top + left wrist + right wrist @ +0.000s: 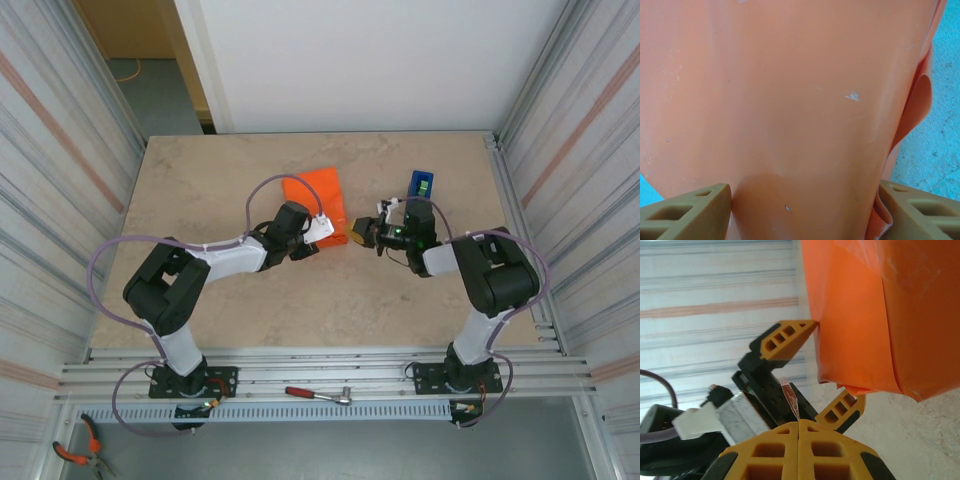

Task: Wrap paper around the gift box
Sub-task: Stick the wrapping paper to the gift box.

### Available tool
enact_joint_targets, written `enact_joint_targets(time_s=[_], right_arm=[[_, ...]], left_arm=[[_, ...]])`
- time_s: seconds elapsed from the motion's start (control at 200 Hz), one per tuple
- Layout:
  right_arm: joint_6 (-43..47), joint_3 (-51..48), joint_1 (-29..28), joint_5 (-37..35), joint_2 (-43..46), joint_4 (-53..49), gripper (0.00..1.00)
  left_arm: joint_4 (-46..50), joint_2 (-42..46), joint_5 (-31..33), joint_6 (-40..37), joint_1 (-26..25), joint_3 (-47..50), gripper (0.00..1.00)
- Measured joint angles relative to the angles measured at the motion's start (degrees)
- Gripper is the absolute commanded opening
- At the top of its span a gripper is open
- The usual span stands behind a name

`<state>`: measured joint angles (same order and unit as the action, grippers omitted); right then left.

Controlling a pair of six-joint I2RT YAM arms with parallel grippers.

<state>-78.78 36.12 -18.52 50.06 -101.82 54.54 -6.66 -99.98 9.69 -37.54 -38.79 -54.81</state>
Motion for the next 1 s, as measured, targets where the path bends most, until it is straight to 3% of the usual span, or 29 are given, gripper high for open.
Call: enact_joint_targets(time_s=[0.476, 1.002], right_arm=[[-2.23, -0.52, -8.48, -9.44, -7.58, 10.84, 0.00], [-3.67, 2.21, -9.92, -13.22, -9.51, 11.37, 0.00]], left_arm=[[0.00, 0.00, 0.00, 0.00, 0.00, 0.02, 0.72], [-0.04, 0.00, 0.04, 0.00, -0.09, 0.07, 0.72]])
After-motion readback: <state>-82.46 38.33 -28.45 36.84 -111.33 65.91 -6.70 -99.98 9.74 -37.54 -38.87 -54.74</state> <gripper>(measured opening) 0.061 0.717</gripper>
